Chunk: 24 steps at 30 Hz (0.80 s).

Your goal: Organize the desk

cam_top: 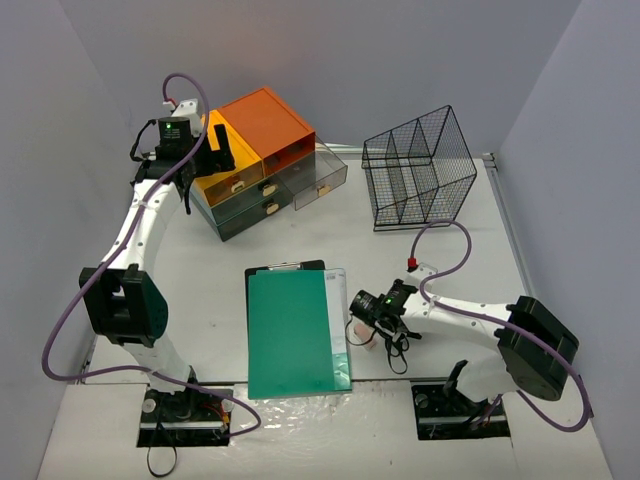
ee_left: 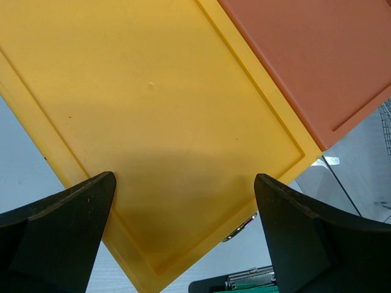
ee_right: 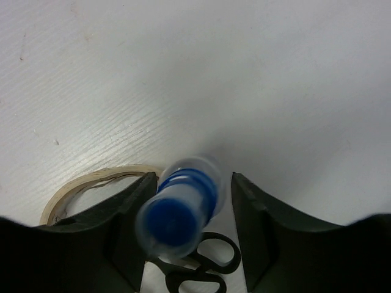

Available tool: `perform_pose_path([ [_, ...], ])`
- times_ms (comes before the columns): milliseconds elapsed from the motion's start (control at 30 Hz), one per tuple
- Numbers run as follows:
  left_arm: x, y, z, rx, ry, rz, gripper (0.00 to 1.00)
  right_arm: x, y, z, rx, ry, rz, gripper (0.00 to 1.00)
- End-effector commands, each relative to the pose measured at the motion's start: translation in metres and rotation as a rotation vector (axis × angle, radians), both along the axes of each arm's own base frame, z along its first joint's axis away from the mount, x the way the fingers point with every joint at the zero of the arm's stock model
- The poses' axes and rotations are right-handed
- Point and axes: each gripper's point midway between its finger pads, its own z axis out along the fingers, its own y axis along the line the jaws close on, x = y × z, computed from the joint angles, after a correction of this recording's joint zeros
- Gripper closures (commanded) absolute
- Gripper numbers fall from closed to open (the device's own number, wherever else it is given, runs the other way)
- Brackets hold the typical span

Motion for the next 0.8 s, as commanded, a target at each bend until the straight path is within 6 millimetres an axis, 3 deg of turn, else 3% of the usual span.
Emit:
perform_pose_path([
  [0,-0.007,0.02,-0.011,0.016,0.069,0.055,0.03,0.007,-0.012,0.016,-0.037,-0.069,-0.036,0.72],
  [100,-0.006,0.02,-0.011,0.016,0.069,0.057,0.03,0.007,-0.012,0.014,-0.046,-0.064,-0.036,0.97],
  [233,-0.007,0.021,-0.011,0.017,0.069,0.059,0.03,0.008,-0.011,0.015,-0.055,-0.058,-0.027,1.0],
  [367,-0.008,0.023,-0.012,0.017,0.074,0.062,0.03,0.019,-0.004,0.041,-0.056,-0.103,0.004,1.0],
  [500,-0.008,0.024,-0.016,0.017,0.079,0.066,0.03,0.045,0.026,0.093,-0.022,-0.168,0.08,1.0],
  [633,-0.008,0.024,-0.018,0.018,0.081,0.067,0.03,0.072,0.071,0.15,0.029,-0.198,0.2,1.0],
  [767,-0.007,0.024,-0.017,0.017,0.082,0.068,0.03,0.1,0.131,0.213,0.147,-0.24,0.347,1.0],
])
